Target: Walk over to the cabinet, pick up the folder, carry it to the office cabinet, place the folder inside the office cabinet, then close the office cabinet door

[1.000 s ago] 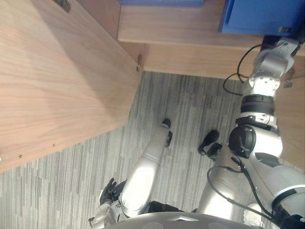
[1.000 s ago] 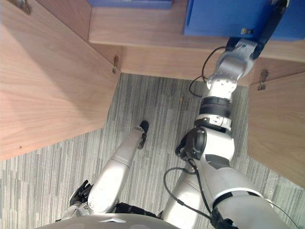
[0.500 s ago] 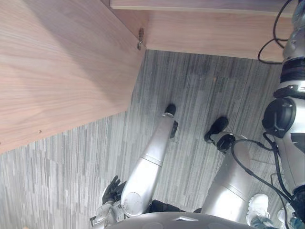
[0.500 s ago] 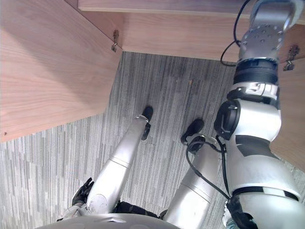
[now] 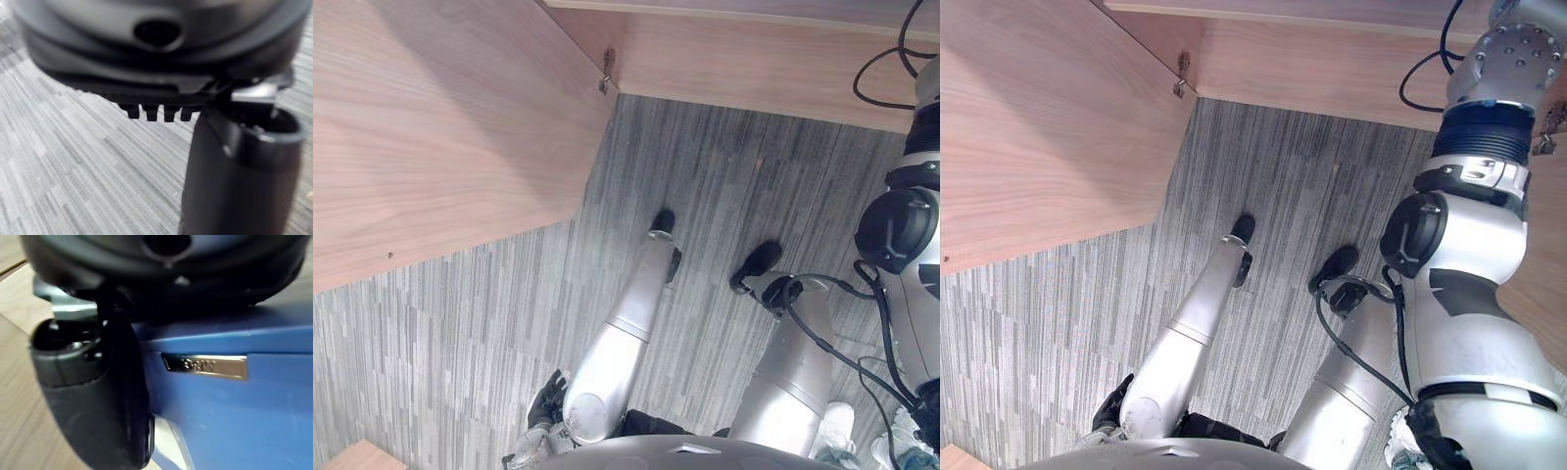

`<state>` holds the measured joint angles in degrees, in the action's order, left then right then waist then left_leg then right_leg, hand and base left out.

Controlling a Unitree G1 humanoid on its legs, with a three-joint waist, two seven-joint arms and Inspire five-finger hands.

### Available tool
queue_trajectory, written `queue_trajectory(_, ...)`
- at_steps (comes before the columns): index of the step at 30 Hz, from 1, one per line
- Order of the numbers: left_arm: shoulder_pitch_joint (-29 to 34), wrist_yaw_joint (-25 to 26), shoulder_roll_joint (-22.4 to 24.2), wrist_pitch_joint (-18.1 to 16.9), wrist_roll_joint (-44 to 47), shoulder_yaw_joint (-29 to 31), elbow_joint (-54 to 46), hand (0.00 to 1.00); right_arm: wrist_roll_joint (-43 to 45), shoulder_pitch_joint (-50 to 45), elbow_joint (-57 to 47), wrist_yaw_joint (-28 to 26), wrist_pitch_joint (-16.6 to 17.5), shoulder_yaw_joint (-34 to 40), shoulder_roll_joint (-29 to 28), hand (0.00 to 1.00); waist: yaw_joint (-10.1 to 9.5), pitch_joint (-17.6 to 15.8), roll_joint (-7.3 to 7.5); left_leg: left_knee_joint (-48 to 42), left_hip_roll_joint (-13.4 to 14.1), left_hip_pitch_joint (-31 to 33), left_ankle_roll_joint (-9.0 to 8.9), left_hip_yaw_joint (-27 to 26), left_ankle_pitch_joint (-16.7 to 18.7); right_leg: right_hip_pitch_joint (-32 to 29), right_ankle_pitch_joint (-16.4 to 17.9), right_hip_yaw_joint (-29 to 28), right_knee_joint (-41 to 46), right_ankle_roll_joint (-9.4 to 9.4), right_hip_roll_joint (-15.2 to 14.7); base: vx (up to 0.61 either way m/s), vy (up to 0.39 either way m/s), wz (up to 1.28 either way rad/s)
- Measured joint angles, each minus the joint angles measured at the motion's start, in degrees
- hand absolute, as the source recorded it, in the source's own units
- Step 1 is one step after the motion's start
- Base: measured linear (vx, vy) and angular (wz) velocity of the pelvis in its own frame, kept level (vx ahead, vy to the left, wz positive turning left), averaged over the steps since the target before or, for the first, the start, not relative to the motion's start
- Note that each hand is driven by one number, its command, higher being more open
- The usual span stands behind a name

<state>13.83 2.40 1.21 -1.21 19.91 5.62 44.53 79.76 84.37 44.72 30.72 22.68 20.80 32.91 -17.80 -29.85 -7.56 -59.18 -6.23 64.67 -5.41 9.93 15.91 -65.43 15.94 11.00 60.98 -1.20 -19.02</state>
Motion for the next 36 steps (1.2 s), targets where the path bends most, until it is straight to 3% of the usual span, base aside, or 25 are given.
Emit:
queue_trajectory(11, -0.5, 2.0, 2.2, 0.1, 0.5, 4.6, 1.1, 1.00, 0.0, 4.3, 0.0, 0.0, 0.2, -0.7, -1.6, 0.00, 0.86, 0.0, -0.03, 2.0, 0.0, -0.7, -0.66, 0.5, -1.0, 0.3, 0.0, 0.5, -0.8, 0.17, 0.0, -0.01, 0.049, 0.03)
queue_trajectory(12, -0.5, 2.2, 2.2, 0.2, 0.7, 4.7, 1.1, 1.00, 0.0, 4.9, 0.0, 0.0, 0.0, -1.3, -1.6, 1.00, 0.94, 0.0, -0.03, 2.6, 0.0, -1.0, -0.72, 0.5, -1.2, 0.5, 0.0, 0.5, -1.0, 0.17, 0.0, -0.01, 0.040, 0.03)
queue_trajectory(20, -2.9, 2.6, 2.5, 0.1, 0.7, 8.9, 2.6, 1.00, -0.1, 7.0, 0.2, -0.7, -2.6, -6.7, -1.1, 1.00, 1.93, 0.0, -0.03, 4.4, 0.0, -2.0, -1.28, 1.5, -2.1, 1.8, -0.1, 1.6, -2.2, 0.44, 0.0, -0.01, 0.058, 0.05)
queue_trajectory(26, -4.2, 2.6, 2.7, 0.1, 0.7, 11.8, 2.9, 1.00, -0.7, 7.0, 1.4, -3.8, -6.5, -11.4, -1.2, 1.00, 2.25, 0.1, 0.05, 6.7, 0.0, -4.3, -1.26, 1.4, -2.8, 3.7, -0.1, 1.7, -3.6, 0.26, 0.0, -0.01, 0.061, 0.02)
queue_trajectory(31, -5.2, 2.4, 2.8, 0.1, 0.7, 12.4, 3.2, 1.00, -0.8, 7.0, 5.1, -5.7, -9.5, -12.6, -1.2, 1.00, 2.75, 0.1, 0.11, 10.5, 0.5, -7.3, -1.31, 1.9, -4.2, 7.0, -1.2, 3.2, -6.9, 0.51, 0.2, 0.01, 0.066, 0.03)
queue_trajectory(33, -5.4, 2.4, 2.9, 0.1, 0.7, 12.5, 3.6, 1.00, -1.5, 6.9, 6.2, -5.8, -11.0, -12.6, -1.2, 1.00, 2.96, 0.1, 0.11, 13.5, 1.0, -10.0, -1.02, 2.0, -5.1, 10.0, -2.5, 4.4, -10.0, 1.50, 0.5, 0.04, 0.073, 0.02)
queue_trajectory(36, -5.4, 2.4, 3.0, 0.0, 0.7, 12.9, 4.0, 1.00, -2.9, 6.4, 7.0, -5.8, -11.8, -12.6, -1.2, 1.00, 3.31, 0.2, 0.17, 17.8, 1.1, -14.3, -0.75, 2.1, -6.4, 14.0, -3.4, 4.8, -13.3, 1.24, 0.8, 0.03, 0.053, 0.04)
